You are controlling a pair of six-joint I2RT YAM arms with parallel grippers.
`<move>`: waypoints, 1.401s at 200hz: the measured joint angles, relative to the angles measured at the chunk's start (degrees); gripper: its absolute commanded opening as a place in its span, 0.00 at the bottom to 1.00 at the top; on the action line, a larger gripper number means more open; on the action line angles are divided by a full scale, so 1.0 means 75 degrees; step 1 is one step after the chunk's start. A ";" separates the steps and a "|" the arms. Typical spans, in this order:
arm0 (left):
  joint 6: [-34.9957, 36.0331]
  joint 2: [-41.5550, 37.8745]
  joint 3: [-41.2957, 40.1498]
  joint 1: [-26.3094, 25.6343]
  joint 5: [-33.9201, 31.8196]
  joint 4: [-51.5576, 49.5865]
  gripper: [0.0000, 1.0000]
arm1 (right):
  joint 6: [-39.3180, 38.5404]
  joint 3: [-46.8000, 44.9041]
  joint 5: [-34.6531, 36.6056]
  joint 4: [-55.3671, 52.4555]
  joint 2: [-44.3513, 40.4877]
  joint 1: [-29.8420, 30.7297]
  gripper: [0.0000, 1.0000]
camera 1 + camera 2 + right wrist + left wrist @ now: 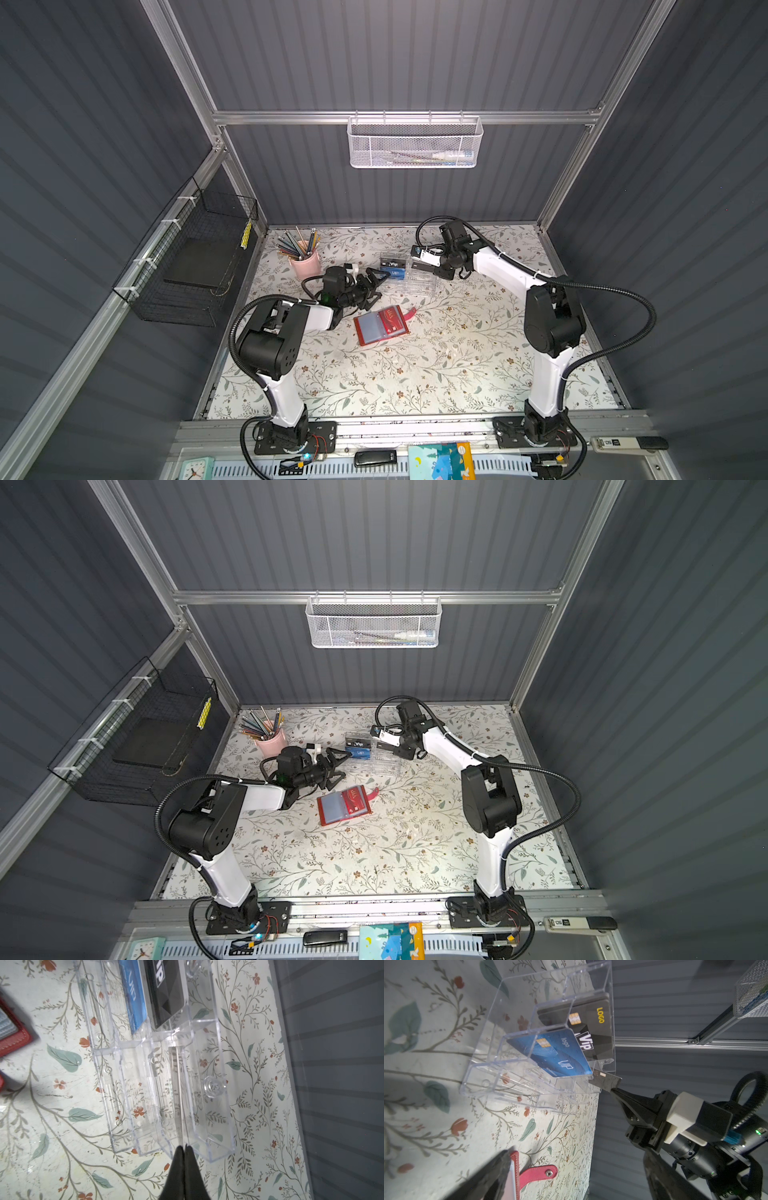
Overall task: Take the credit cards out of the card holder
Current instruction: Place the credit card in the storage box.
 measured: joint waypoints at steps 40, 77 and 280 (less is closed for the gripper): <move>-0.0015 0.0035 0.0000 0.0000 0.0000 0.0050 1.00 | -0.0052 0.0000 0.0026 0.0082 0.0000 -0.0006 0.00; -0.0015 0.0061 0.0000 0.0000 0.0003 0.0079 1.00 | -0.0073 0.0015 0.0032 0.0096 0.0000 -0.0006 0.00; -0.0122 0.0280 0.0000 0.0000 0.0172 0.0219 1.00 | -0.0245 0.0297 0.0458 0.0367 0.0361 0.0140 0.19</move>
